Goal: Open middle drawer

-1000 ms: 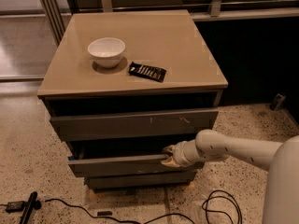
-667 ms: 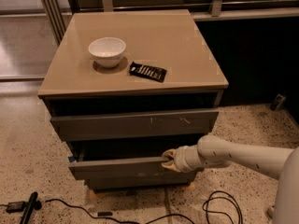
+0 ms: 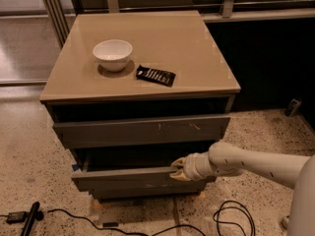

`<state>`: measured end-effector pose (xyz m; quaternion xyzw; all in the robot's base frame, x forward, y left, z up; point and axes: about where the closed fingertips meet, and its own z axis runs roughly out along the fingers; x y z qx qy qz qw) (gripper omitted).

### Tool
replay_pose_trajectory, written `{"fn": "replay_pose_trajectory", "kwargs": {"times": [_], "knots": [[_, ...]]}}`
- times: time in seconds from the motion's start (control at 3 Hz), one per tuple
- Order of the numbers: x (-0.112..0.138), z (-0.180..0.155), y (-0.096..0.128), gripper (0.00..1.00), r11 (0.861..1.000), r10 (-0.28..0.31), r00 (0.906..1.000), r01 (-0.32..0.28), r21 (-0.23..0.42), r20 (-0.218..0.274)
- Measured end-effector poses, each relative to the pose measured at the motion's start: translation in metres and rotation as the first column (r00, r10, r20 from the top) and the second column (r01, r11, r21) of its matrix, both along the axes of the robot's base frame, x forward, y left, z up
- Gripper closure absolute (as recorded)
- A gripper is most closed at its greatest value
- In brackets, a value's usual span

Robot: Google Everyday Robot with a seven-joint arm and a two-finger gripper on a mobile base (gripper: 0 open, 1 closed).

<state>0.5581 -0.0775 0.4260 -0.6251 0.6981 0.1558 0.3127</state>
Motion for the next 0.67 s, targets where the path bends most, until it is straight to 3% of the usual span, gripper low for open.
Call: {"fn": "replay_pose_trajectory", "kwargs": {"times": [0.67], "knots": [[0.0000, 0.0000, 0.0001, 0.00, 1.000, 0.000, 1.0000, 0.000, 0.000, 0.000]]}}
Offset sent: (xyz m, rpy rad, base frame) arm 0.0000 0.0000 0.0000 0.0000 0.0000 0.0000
